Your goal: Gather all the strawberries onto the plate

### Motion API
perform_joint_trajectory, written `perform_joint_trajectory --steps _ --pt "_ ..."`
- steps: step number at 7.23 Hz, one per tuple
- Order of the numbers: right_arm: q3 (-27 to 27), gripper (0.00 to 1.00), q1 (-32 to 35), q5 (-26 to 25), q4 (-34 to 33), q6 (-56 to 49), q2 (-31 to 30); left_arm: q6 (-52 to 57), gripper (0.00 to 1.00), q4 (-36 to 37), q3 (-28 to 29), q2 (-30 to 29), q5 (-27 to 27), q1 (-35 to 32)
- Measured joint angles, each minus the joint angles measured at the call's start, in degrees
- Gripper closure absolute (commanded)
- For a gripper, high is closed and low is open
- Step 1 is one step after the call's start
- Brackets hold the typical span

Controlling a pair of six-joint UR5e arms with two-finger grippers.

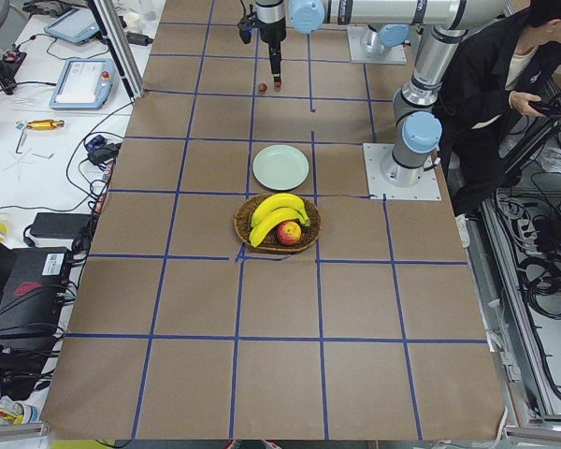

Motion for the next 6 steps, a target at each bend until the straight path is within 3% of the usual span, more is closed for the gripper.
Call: perform_joint_trajectory --steps 2,6 --pt "2.6 0.0 0.2 0.0 -4.3 0.1 2.7 0.0 0.0 0.0 -0.2 0.2 0.0 0.0" --pt "12.9 0.0 1.8 0.0 -21.3 1.6 9.0 -1.0 0.0 -0.1 -0.5 0.2 0.0 0.0"
